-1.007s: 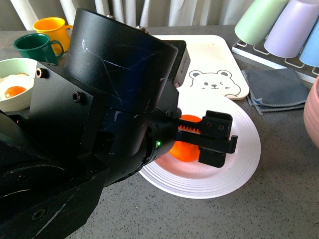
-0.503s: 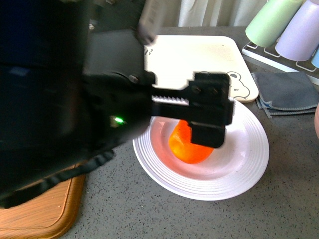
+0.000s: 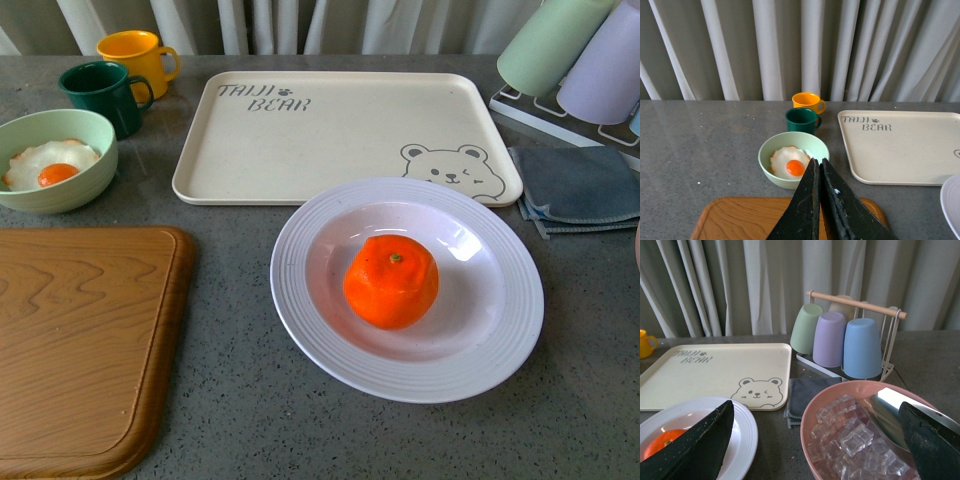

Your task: Place orange and plate with both arms

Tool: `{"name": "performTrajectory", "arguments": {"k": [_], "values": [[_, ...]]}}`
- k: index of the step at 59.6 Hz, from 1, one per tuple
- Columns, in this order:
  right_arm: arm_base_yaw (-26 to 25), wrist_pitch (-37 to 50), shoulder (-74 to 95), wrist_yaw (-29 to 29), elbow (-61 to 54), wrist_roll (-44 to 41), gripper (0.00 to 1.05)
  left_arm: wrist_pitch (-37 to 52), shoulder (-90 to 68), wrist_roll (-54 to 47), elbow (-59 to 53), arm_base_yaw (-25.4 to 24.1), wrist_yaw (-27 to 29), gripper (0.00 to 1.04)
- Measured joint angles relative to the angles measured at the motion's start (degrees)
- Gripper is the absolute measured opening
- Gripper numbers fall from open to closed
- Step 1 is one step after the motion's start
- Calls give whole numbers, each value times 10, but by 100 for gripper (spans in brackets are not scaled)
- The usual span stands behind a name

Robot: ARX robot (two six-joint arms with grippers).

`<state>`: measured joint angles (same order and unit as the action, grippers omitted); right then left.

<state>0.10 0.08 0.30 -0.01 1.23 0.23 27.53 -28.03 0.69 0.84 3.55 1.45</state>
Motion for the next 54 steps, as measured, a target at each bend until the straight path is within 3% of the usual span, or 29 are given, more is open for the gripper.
{"name": "performTrajectory", "arguments": {"k": [5, 46, 54], "values": [[0, 0, 0, 0, 0, 0, 96, -33, 37, -1, 0, -32, -9, 2], [0, 0, 0, 0, 0, 0, 96, -176, 182, -1, 0, -33, -14, 2], [0, 0, 0, 0, 0, 0, 96, -272, 266, -1, 0, -33, -15, 2]]}}
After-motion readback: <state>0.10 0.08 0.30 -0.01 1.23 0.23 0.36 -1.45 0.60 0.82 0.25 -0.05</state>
